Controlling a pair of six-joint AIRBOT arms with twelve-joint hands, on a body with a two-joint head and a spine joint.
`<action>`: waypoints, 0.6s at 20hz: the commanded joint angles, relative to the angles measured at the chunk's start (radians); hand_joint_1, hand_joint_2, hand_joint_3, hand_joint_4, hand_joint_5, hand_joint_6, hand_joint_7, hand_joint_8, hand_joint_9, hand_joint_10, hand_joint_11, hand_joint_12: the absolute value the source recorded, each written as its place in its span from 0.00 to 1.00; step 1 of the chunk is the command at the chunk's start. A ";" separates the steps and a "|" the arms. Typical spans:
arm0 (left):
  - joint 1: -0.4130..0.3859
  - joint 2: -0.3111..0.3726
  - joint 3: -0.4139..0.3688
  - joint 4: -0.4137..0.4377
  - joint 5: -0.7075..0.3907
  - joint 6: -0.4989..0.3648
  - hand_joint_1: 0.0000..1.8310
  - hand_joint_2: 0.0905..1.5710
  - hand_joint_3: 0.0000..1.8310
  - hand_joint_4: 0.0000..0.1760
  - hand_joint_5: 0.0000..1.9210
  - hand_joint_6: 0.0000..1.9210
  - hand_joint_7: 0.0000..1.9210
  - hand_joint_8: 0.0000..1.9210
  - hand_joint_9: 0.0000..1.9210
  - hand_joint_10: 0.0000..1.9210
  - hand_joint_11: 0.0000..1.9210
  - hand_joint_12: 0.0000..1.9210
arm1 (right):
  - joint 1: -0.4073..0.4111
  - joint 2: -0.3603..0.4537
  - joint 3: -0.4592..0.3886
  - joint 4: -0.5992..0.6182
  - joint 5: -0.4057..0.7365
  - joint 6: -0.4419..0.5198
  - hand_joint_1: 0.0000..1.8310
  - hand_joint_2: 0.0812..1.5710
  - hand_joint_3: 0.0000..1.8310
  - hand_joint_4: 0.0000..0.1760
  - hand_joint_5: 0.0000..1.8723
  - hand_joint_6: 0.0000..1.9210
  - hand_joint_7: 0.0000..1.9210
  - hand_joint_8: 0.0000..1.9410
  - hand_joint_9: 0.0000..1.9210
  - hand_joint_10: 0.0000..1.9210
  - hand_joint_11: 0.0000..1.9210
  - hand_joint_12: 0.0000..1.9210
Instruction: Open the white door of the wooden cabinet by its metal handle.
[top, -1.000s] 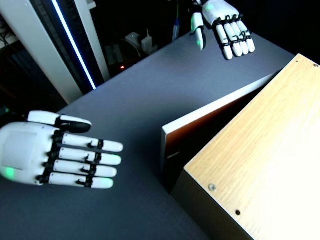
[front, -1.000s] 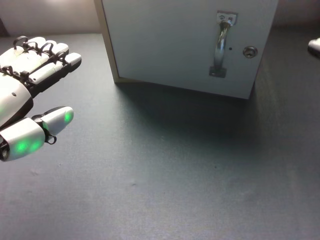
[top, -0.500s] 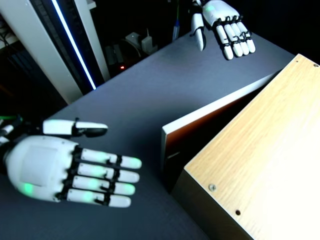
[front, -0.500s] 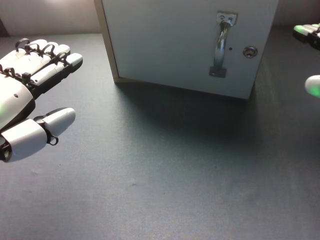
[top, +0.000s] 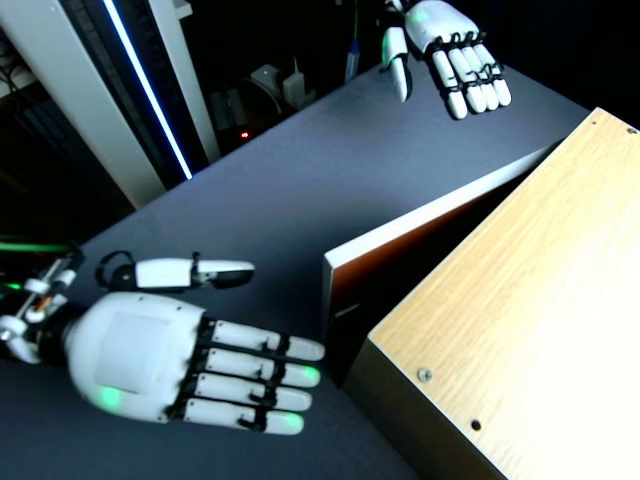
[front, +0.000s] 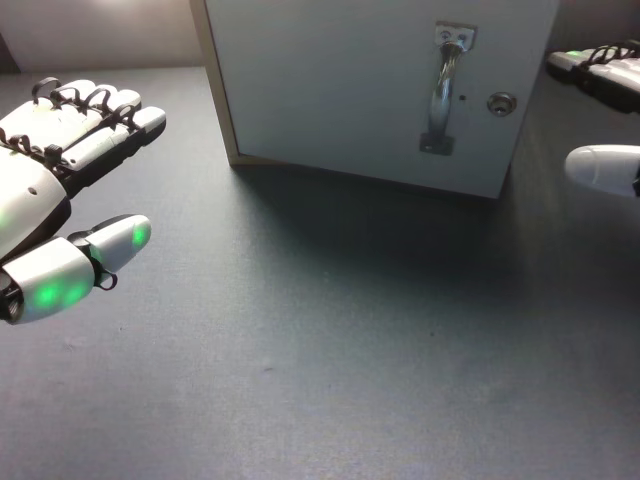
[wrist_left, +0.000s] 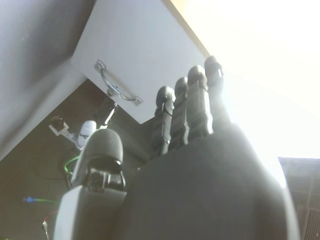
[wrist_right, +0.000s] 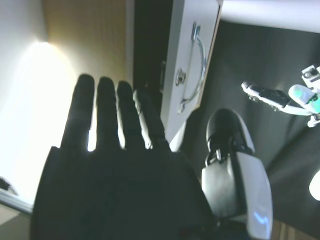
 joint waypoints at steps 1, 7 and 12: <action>-0.012 -0.001 0.006 -0.004 -0.122 -0.002 0.00 1.00 0.02 0.00 0.06 0.00 0.02 0.00 0.02 0.00 0.01 0.04 | 0.016 0.001 0.010 0.025 0.102 0.002 0.00 0.78 0.00 0.03 0.00 0.00 0.00 0.00 0.00 0.00 0.00 0.00; -0.012 -0.002 0.008 0.000 -0.120 -0.003 0.00 1.00 0.03 0.00 0.06 0.00 0.02 0.00 0.02 0.00 0.01 0.04 | 0.039 -0.017 0.030 0.010 0.076 0.002 0.00 0.80 0.00 0.00 0.00 0.00 0.00 0.00 0.00 0.00 0.00 0.00; -0.012 -0.005 0.010 -0.001 -0.120 -0.009 0.00 1.00 0.03 0.00 0.06 0.00 0.02 0.00 0.02 0.00 0.01 0.04 | 0.047 -0.019 0.029 -0.003 0.075 0.002 0.00 0.77 0.00 0.00 0.00 0.00 0.00 0.00 0.00 0.00 0.00 0.00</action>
